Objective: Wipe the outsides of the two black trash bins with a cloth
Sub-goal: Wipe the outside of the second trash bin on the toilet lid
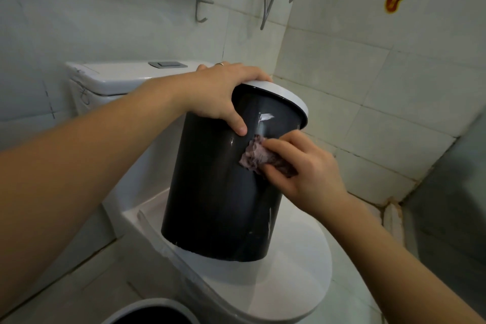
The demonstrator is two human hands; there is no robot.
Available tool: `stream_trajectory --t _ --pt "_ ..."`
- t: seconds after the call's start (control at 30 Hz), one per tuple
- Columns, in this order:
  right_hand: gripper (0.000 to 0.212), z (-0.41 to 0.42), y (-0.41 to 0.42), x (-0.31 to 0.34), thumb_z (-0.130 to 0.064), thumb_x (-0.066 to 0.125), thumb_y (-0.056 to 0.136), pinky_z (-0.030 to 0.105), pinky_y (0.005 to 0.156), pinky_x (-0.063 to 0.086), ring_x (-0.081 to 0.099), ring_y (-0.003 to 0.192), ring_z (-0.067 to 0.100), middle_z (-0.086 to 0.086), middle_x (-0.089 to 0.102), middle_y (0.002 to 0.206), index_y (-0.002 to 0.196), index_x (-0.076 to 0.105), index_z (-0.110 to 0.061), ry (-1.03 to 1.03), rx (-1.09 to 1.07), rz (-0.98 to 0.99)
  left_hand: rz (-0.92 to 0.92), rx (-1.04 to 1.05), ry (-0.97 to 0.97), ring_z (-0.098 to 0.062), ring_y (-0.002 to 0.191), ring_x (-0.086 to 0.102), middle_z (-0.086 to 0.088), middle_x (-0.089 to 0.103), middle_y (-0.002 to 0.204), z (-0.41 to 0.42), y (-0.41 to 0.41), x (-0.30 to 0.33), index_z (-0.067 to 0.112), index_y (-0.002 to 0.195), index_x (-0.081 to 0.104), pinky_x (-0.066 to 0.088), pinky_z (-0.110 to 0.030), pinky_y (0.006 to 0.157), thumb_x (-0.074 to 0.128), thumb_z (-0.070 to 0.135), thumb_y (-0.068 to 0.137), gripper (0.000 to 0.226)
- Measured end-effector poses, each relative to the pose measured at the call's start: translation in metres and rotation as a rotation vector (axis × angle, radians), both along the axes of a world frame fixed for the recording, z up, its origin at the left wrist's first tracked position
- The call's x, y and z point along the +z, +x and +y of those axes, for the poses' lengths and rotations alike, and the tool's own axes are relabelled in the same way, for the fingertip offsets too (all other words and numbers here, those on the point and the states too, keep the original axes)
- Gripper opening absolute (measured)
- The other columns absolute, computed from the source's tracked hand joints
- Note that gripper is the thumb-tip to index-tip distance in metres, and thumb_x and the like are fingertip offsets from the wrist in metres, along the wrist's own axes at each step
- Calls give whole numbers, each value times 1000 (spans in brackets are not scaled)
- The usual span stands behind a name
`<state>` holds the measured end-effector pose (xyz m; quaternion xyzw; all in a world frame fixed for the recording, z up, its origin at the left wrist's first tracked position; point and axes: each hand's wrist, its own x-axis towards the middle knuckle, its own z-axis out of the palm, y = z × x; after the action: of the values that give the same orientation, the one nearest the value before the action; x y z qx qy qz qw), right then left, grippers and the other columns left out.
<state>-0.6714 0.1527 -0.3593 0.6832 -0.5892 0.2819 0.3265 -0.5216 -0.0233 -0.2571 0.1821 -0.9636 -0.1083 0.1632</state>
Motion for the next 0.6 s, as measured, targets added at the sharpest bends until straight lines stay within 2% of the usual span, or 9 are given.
stream_trajectory --t 0.1,0.27,0.37,0.47,0.6 --pt "32 0 -4 5 -34 63 90 34 55 53 60 75 21 3 63 97 115 71 -16 -4 -10 43 -13 1 -16 -18 135 37 16 45 143 0 -1 0 50 141 36 26 -51 113 90 40 62 96" --pt "35 -19 -1 31 -39 60 88 33 58 51 63 78 26 4 65 98 115 71 -17 -99 -96 -72 -30 -21 -28 -18 133 37 16 45 140 6 -1 3 49 141 35 25 -53 114 89 37 65 94" --pt "34 -28 6 39 -37 64 87 35 60 52 63 78 28 5 65 97 113 72 -17 -111 -80 -67 -23 -31 -30 -16 132 37 19 45 135 9 0 3 50 140 36 25 -52 113 90 36 65 94" --pt "34 -25 2 40 -37 61 89 36 58 52 63 76 28 6 66 98 114 71 -17 -101 -70 -25 -29 -38 -18 -14 131 36 20 45 137 9 1 3 51 139 36 26 -52 113 90 36 64 94" --pt "29 -12 -16 38 -38 61 89 33 55 47 61 70 31 4 63 94 110 71 -20 -129 -180 -94 -30 -23 16 -16 132 36 17 45 140 5 5 3 52 139 36 27 -51 112 90 36 64 94"
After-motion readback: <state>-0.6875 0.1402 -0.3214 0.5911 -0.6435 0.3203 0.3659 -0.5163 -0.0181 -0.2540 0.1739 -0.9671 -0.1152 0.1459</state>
